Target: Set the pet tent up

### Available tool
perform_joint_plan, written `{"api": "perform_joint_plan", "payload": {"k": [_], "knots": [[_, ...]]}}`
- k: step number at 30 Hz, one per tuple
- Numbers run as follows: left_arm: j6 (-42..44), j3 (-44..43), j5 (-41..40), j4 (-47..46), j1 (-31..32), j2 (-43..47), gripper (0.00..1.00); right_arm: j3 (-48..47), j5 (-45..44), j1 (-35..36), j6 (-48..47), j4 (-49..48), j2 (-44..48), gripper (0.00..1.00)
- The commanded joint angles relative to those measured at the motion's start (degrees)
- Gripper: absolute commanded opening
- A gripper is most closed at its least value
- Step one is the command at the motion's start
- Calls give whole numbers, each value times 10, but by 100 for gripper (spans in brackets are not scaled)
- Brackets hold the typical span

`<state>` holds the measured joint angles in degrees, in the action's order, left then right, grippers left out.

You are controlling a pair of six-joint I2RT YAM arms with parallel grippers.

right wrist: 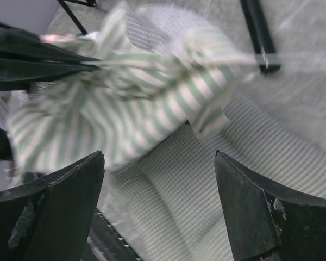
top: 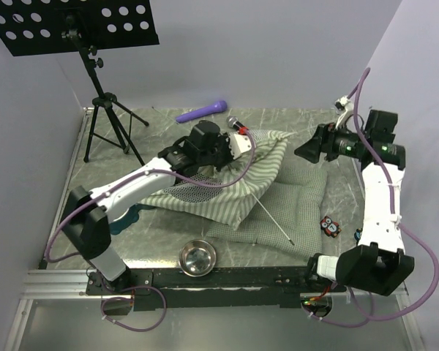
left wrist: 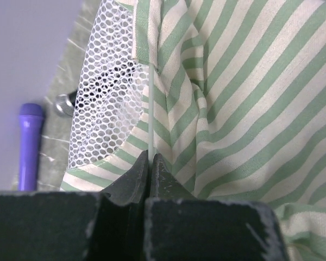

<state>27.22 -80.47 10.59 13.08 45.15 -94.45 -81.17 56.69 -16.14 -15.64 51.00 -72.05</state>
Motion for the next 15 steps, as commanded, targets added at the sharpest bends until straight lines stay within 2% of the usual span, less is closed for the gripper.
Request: {"api": "perform_joint_plan", "payload": {"k": [1,5,10,15], "knots": [[-16,6,18,-60,-1,65,1,68,-41,-3,154,-132,-1,89],[-31,-8,23,-54,-1,73,1,91,-23,-5,201,-204,-6,89],[-63,-10,40,-73,-9,94,1,166,26,-9,256,-376,33,90],[-106,-28,51,-82,-23,99,1,222,63,-12,317,-463,70,91]]}}
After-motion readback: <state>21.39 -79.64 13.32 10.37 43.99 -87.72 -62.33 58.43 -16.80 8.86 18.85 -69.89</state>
